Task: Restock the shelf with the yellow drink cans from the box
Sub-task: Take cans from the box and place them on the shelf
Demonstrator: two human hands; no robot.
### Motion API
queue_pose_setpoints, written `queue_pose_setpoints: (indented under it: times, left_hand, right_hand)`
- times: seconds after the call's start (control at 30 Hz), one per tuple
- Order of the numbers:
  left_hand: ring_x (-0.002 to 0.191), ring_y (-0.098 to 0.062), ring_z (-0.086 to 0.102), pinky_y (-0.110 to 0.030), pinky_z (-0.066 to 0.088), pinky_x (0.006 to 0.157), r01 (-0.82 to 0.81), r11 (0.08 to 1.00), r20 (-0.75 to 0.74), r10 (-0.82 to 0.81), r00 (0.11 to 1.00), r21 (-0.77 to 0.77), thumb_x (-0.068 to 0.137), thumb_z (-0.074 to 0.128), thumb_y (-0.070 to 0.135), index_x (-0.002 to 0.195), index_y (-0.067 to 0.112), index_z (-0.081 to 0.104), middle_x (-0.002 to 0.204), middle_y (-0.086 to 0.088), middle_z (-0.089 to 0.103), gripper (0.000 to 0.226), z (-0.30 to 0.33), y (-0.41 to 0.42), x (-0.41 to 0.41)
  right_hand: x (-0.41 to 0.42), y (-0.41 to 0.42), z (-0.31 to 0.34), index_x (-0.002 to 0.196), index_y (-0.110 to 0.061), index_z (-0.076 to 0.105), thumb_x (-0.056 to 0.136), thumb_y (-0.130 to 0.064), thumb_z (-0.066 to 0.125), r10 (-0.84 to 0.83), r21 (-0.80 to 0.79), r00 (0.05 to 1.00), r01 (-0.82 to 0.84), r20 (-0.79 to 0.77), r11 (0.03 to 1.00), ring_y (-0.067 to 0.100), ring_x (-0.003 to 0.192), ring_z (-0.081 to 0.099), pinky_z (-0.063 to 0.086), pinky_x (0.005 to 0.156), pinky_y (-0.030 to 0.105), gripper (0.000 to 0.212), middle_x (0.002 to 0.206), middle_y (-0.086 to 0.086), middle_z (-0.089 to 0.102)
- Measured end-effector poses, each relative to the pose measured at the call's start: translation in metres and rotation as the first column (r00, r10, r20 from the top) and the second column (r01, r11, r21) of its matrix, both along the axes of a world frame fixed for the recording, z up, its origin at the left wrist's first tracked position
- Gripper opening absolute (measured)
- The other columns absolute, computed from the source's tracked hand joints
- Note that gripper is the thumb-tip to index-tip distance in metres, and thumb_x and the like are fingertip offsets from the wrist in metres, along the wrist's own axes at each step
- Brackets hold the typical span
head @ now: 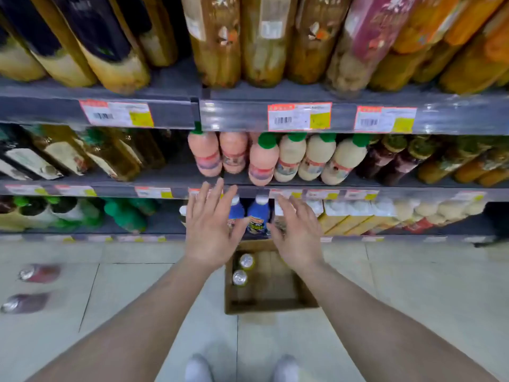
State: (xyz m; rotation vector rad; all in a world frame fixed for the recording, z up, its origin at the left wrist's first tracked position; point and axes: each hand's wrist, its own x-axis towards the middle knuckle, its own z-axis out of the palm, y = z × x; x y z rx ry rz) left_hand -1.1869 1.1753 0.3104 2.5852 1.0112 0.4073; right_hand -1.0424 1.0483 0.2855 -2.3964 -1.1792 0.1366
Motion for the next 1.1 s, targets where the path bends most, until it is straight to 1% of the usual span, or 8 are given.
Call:
queue_pose_setpoints:
  times: [0.13, 0.3, 0.47, 0.6, 0.77, 0.9, 0.97, 1.1]
  left_hand:
    - [0.143, -0.031, 0.025, -0.052, 0.020, 0.115, 0.035, 0.998, 0.030, -0.034, 0.999, -0.047, 0.087, 0.042, 0.060, 0.144, 0.023, 0.039, 0.153, -0.004, 0.035, 0.068, -0.086, 0.002, -0.004]
    - [0.142, -0.029, 0.027, -0.051, 0.022, 0.115, 0.065, 0.990, 0.029, -0.062, 0.998, -0.125, 0.086, 0.044, 0.060, 0.143, 0.025, 0.036, 0.151, -0.003, 0.039, 0.067, -0.183, 0.001, -0.006]
    - [0.139, -0.031, 0.033, -0.054, 0.028, 0.111, 0.107, 0.988, 0.042, -0.103, 0.994, -0.107, 0.086, 0.046, 0.059, 0.144, 0.024, 0.033, 0.148, -0.001, 0.043, 0.069, -0.254, 0.004, -0.006]
    - [0.140, -0.029, 0.031, -0.049, 0.023, 0.114, 0.076, 0.993, 0.085, -0.069, 0.994, -0.090, 0.086, 0.046, 0.060, 0.143, 0.021, 0.037, 0.149, 0.001, 0.040, 0.069, -0.299, 0.010, -0.011]
    - [0.143, -0.020, 0.025, -0.043, 0.022, 0.116, 0.056, 0.997, 0.131, -0.048, 0.990, -0.060, 0.086, 0.049, 0.059, 0.144, 0.020, 0.036, 0.150, 0.004, 0.035, 0.071, -0.335, 0.010, -0.016]
    - [0.144, -0.020, 0.024, -0.040, 0.020, 0.116, 0.015, 0.998, 0.109, -0.008, 0.994, -0.067, 0.085, 0.049, 0.060, 0.143, 0.018, 0.039, 0.150, 0.000, 0.037, 0.073, -0.344, 0.004, -0.026]
    - [0.145, -0.021, 0.023, -0.040, 0.020, 0.116, -0.001, 0.997, 0.098, 0.008, 0.995, -0.077, 0.085, 0.049, 0.060, 0.144, 0.017, 0.039, 0.152, 0.000, 0.035, 0.074, -0.343, 0.001, -0.032]
    - [0.145, -0.021, 0.023, -0.041, 0.022, 0.115, -0.018, 0.996, 0.103, 0.026, 0.994, -0.084, 0.084, 0.049, 0.062, 0.143, 0.017, 0.040, 0.152, 0.001, 0.035, 0.075, -0.345, 0.003, -0.036]
  right_hand:
    - [0.003, -0.016, -0.094, 0.142, -0.021, 0.041, 0.085, -0.048, 0.052, 0.014, -0.014, 0.998, -0.015, -0.055, 1.000, 0.030, 0.127, 0.043, 0.034, 0.108, 0.045, 0.063, 0.136, 0.009, 0.051]
    - [0.005, -0.035, -0.195, 0.142, -0.026, 0.040, 0.086, -0.039, 0.065, -0.047, -0.168, 0.983, 0.017, -0.175, 0.986, 0.025, 0.127, 0.043, 0.035, 0.107, 0.040, 0.064, 0.135, 0.003, 0.051]
    - [0.004, -0.031, -0.275, 0.143, -0.029, 0.039, 0.078, -0.039, 0.073, 0.051, -0.259, 0.980, -0.100, -0.191, 0.961, 0.023, 0.120, 0.046, 0.037, 0.103, 0.035, 0.074, 0.126, 0.002, 0.054]
    - [0.004, -0.016, -0.331, 0.145, -0.033, 0.035, 0.079, -0.044, 0.071, 0.130, -0.285, 0.963, -0.197, -0.236, 0.938, 0.021, 0.124, 0.042, 0.031, 0.105, 0.031, 0.076, 0.130, 0.001, 0.050]
    - [0.004, -0.001, -0.389, 0.147, -0.041, 0.024, 0.077, -0.047, 0.071, 0.225, -0.387, 0.920, -0.344, -0.320, 0.856, 0.020, 0.134, 0.033, 0.025, 0.111, 0.034, 0.084, 0.144, -0.002, 0.039]
    - [-0.001, 0.008, -0.419, 0.147, -0.046, 0.015, 0.077, -0.046, 0.071, 0.235, -0.423, 0.892, -0.397, -0.385, 0.814, 0.024, 0.136, 0.033, 0.024, 0.112, 0.036, 0.090, 0.149, -0.002, 0.035]
    - [-0.002, 0.011, -0.427, 0.146, -0.047, 0.017, 0.078, -0.043, 0.071, 0.232, -0.406, 0.890, -0.394, -0.391, 0.825, 0.025, 0.134, 0.035, 0.026, 0.112, 0.036, 0.087, 0.147, -0.002, 0.038]
    - [0.001, 0.015, -0.430, 0.137, -0.042, 0.034, 0.073, -0.037, 0.075, 0.234, -0.342, 0.886, -0.381, -0.401, 0.859, 0.023, 0.126, 0.044, 0.033, 0.105, 0.034, 0.076, 0.136, -0.005, 0.046]
